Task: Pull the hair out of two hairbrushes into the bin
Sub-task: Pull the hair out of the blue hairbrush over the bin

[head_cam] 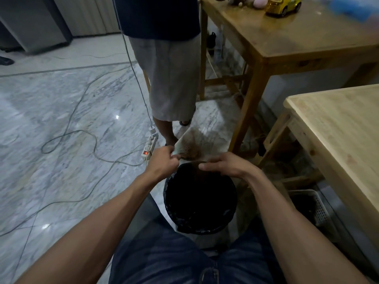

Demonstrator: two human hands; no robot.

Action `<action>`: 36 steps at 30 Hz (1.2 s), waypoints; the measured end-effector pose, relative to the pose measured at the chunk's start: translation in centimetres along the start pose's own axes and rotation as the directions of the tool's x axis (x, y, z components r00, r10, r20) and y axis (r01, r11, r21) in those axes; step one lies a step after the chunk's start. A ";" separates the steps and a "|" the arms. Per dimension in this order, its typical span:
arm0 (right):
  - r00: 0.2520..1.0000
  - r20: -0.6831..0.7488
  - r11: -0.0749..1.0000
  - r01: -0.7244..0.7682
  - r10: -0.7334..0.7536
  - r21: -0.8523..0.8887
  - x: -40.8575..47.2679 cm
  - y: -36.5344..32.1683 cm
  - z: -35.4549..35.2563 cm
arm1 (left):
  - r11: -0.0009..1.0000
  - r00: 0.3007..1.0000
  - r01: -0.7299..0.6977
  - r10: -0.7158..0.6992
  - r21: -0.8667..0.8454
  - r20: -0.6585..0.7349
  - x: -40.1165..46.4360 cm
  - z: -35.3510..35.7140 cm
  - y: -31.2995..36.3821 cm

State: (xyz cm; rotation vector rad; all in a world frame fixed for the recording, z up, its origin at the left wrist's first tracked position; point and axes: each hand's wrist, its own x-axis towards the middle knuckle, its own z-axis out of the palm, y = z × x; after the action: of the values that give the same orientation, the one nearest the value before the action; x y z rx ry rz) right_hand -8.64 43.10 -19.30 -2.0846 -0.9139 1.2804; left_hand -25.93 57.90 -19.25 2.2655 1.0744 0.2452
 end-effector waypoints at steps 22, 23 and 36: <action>0.975 -0.222 0.966 0.077 -0.021 0.245 0.9 -0.7 -0.6 | 0.991 0.990 -0.132 0.133 0.025 -0.039 0.7 -0.4 -0.1; 0.967 -0.255 0.953 0.091 -0.015 0.289 1.1 -1.3 -0.6 | 0.987 0.987 -0.155 0.156 0.043 -0.042 0.7 -0.3 0.0; 0.924 -0.381 0.981 0.035 0.040 0.190 2.7 0.3 0.5 | 0.990 0.989 -0.138 0.136 -0.021 -0.059 0.5 0.0 -0.9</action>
State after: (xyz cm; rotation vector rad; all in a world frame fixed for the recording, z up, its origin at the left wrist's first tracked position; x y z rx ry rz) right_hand -8.17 45.04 -21.26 -2.0766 -0.5870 0.8736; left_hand -26.15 58.66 -19.83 2.3253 0.9400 0.3801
